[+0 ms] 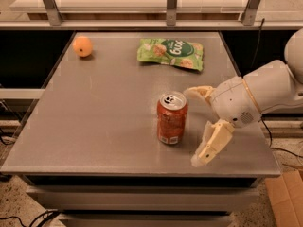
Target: Move coke can near green rice chip bag
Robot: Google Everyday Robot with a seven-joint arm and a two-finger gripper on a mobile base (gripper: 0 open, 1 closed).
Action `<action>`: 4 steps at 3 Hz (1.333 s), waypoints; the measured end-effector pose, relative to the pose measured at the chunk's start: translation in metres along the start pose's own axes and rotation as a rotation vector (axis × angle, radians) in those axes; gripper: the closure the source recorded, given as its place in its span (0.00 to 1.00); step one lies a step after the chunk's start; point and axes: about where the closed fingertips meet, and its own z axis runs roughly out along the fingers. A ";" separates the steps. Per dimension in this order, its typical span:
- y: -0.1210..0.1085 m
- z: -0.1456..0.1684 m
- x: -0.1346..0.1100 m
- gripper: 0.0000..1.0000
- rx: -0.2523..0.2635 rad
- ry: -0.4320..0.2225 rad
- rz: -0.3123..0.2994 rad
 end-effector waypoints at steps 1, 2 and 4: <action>-0.005 0.018 0.002 0.17 -0.033 -0.072 -0.010; -0.009 0.029 0.001 0.39 -0.053 -0.130 -0.020; -0.018 0.036 -0.007 0.85 -0.082 -0.201 -0.050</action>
Offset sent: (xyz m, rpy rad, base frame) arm 0.0185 0.0275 -0.0286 0.2049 0.0216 0.0763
